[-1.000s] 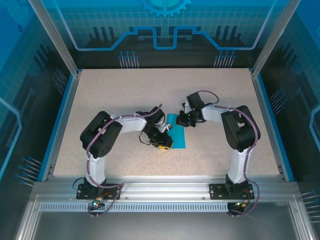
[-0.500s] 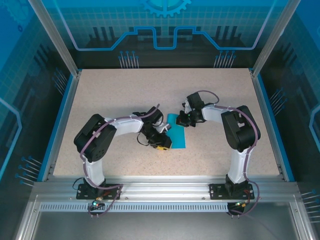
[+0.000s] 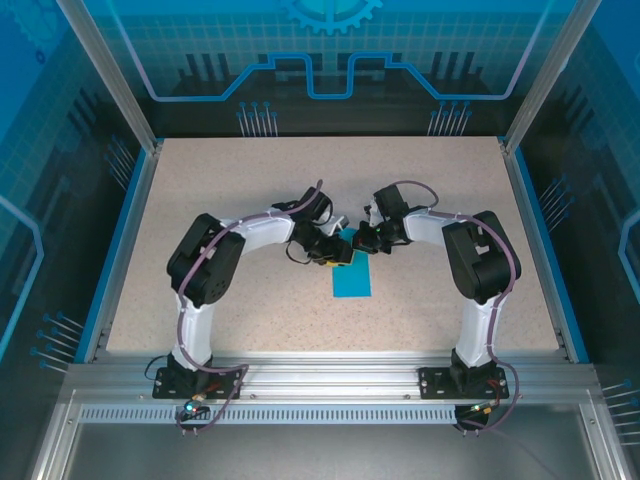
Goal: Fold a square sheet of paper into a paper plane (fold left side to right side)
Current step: Hold the square sheet of paper at the center of the table.
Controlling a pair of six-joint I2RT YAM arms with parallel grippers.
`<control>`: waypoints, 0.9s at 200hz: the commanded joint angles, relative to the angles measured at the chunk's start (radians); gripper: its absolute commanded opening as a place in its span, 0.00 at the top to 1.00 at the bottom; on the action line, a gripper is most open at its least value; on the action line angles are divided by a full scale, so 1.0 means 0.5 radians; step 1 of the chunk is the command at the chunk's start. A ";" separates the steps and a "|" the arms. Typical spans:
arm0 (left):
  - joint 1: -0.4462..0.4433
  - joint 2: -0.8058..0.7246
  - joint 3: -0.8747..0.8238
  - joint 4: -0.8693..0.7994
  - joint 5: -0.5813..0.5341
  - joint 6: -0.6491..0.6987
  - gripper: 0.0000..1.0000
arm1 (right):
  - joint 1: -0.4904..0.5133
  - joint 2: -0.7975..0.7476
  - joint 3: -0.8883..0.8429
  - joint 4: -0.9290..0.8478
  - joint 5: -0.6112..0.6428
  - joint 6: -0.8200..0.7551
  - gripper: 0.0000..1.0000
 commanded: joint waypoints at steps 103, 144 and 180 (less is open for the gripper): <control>-0.010 0.111 -0.079 0.001 -0.106 -0.126 0.66 | -0.005 -0.310 -0.026 -0.015 0.150 -0.163 0.69; -0.013 0.093 -0.088 0.007 -0.132 -0.138 0.66 | -0.002 -0.638 -0.267 -0.113 0.172 -0.155 0.72; -0.013 0.078 -0.093 -0.001 -0.141 -0.133 0.66 | 0.041 -0.847 -0.568 -0.151 0.027 -0.105 0.96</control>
